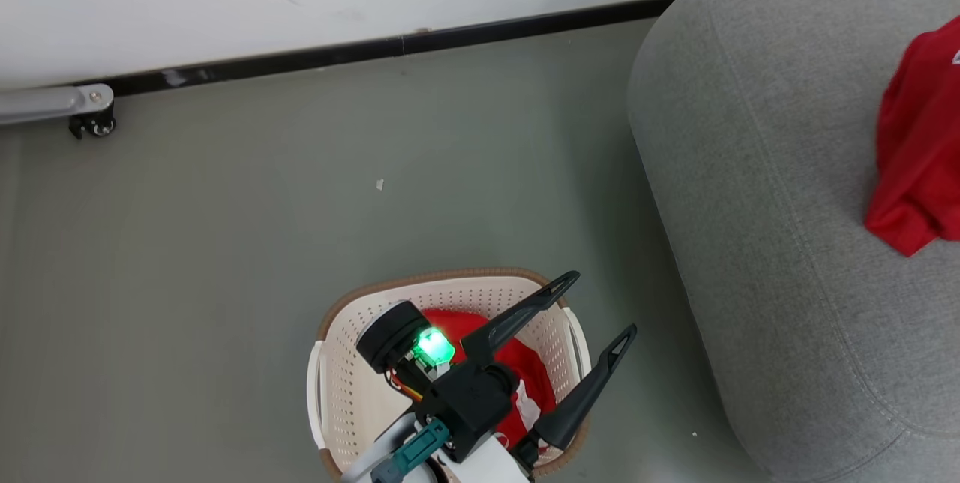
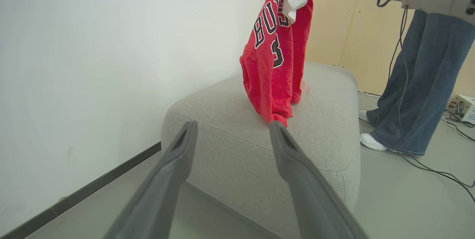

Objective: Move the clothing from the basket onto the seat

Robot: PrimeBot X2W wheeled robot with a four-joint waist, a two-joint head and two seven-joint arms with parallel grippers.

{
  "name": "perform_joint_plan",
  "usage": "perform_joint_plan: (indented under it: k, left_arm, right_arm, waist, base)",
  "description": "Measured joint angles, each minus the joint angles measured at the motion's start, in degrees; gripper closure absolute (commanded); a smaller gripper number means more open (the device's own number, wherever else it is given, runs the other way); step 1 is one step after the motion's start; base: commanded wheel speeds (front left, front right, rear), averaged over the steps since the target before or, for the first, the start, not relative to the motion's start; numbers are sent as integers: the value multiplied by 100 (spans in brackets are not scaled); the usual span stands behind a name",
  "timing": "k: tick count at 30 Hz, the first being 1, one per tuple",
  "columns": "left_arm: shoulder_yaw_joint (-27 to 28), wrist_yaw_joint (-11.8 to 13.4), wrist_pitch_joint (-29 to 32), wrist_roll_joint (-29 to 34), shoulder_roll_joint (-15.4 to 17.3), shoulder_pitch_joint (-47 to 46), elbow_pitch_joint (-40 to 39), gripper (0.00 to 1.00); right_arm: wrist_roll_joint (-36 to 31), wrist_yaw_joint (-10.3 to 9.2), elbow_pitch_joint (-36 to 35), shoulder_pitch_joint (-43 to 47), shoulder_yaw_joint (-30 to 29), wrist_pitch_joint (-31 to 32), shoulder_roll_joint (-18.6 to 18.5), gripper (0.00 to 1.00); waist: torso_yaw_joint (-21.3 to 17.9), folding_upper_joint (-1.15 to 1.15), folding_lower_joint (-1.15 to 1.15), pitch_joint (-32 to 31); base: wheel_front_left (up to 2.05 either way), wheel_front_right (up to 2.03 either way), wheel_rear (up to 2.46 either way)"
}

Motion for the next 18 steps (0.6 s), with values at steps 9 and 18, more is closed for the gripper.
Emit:
perform_joint_plan:
  k: [9,18]
  left_arm:
    - [-16,-46,57,73,-1,-208,-1,0]
    - [9,-51,57,138,10,-403,11,0]
  right_arm:
    - [242,0,669,630,-116,-265,335,100]
    - [400,1,1080,949,-180,-411,781,100]
  waist:
    - [-23,0,0,318]
    - [-100,0,0,611]
  base:
    - [0,0,0]
    - [0,0,0]
